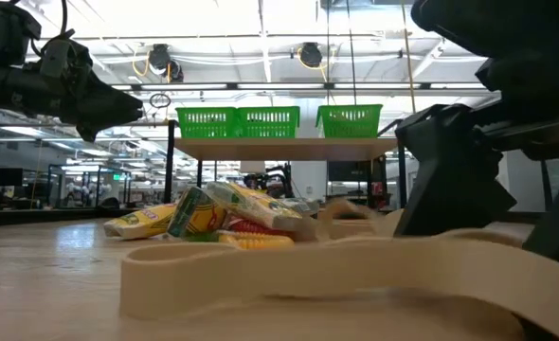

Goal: Pick & Place Office Desk Supplies
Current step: Put the brown rubber band into the right green bin on the shelf

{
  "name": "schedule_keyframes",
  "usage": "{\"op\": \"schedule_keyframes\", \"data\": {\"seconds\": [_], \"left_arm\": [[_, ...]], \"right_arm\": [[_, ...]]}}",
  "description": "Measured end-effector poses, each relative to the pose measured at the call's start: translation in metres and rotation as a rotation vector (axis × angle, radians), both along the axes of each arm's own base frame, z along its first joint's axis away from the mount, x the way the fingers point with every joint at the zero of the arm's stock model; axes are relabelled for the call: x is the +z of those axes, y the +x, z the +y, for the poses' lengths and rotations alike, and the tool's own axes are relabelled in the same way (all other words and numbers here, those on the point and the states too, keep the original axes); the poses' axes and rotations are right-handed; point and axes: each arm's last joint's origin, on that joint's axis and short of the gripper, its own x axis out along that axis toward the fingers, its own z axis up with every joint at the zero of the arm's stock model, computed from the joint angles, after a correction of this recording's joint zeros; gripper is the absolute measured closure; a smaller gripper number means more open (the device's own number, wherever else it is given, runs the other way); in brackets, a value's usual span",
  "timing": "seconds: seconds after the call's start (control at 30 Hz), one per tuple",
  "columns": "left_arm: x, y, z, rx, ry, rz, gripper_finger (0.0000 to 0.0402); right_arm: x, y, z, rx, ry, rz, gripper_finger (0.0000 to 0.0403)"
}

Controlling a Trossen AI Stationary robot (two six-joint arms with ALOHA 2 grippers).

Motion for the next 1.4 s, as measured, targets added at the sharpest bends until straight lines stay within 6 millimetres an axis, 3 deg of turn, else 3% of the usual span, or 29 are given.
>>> {"op": "schedule_keyframes", "data": {"seconds": [0.23,0.53,1.03,1.13,1.27,1.4], "left_arm": [[0.000,0.000,0.000,0.000,0.000,0.000,0.0243],[0.000,0.000,0.000,0.000,0.000,0.000,0.0243],[0.000,0.000,0.000,0.000,0.000,0.000,0.0243],[0.000,0.000,0.000,0.000,0.000,0.000,0.0243],[0.000,0.000,0.000,0.000,-0.001,0.001,0.0243],[0.000,0.000,0.000,0.000,0.000,0.001,0.0243]], "right_arm": [[0.009,0.005,-0.005,0.026,-0.021,-0.042,0.0246],[0.046,0.010,-0.017,0.108,-0.089,-0.146,0.0393],[0.125,0.008,-0.059,0.067,-0.081,-0.323,0.0399],[0.122,0.003,-0.073,-0.047,-0.144,-0.320,0.0399],[0.099,-0.012,-0.102,-0.353,-0.303,-0.295,0.0399],[0.076,-0.024,-0.123,-0.489,-0.200,-0.298,0.0398]]}}
